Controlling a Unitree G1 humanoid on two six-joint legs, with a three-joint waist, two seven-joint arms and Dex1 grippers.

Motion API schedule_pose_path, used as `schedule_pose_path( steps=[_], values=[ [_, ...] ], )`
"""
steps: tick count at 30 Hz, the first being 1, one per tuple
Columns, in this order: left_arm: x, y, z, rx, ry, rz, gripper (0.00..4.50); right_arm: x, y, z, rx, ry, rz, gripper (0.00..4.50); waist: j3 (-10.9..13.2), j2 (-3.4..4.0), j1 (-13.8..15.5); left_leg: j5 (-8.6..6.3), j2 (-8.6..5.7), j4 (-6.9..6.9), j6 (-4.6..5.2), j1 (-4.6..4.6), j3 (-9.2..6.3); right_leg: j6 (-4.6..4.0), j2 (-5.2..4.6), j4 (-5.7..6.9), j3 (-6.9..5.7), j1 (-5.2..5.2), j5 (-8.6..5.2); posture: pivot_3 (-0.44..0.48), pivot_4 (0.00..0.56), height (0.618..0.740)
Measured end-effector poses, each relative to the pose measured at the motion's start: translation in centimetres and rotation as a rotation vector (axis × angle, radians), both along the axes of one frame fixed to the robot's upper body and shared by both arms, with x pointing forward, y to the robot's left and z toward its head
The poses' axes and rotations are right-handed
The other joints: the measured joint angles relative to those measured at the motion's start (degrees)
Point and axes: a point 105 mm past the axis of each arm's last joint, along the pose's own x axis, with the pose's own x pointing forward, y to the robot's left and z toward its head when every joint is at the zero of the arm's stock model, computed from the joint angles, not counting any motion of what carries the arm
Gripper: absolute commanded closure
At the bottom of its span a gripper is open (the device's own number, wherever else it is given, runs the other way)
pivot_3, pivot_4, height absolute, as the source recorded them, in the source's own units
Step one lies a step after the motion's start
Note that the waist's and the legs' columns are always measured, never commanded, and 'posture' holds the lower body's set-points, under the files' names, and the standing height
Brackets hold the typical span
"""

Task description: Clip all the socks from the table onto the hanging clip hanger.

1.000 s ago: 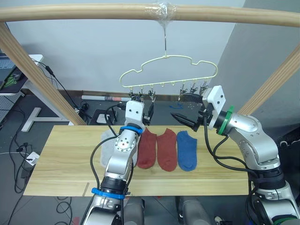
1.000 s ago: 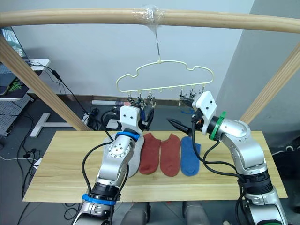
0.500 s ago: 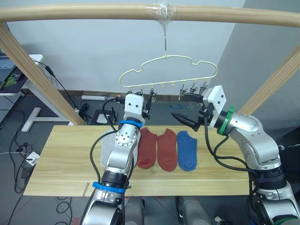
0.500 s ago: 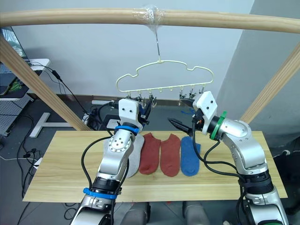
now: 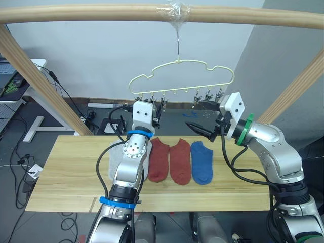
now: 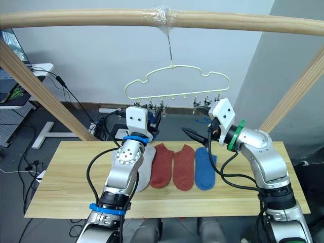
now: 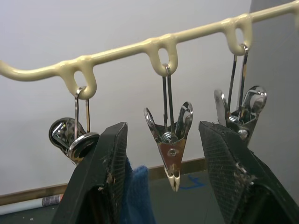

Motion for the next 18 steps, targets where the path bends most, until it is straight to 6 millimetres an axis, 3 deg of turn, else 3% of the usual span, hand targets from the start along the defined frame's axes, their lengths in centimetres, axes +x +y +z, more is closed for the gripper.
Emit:
schedule_pose_path(
  steps=[4,16,18],
  values=[
    [0.28,-0.25,0.74,-0.003,-0.025,-0.006,2.01,0.01,0.03,0.28,0.002,-0.007,0.004,0.0,0.0,0.0,-0.05,-0.01,0.0,0.02,0.01,0.0,0.01,0.02,0.0,0.0,0.01,0.01,0.01,0.023,0.208,0.74],
    [0.41,0.24,0.57,-0.004,-0.024,0.007,2.01,-0.13,0.15,0.39,0.019,0.0,0.02,0.0,0.0,0.0,-0.07,-0.01,0.0,0.04,0.02,0.0,0.01,0.01,0.0,0.02,0.01,0.01,0.02,0.029,0.203,0.74],
    [0.4,0.24,0.6,0.001,-0.027,0.007,2.61,-0.13,0.15,0.39,0.019,-0.001,0.019,0.0,0.0,0.0,-0.06,-0.01,0.0,0.04,0.02,0.0,0.01,0.01,0.0,0.02,0.01,0.01,0.02,0.029,0.203,0.74]
  ],
)
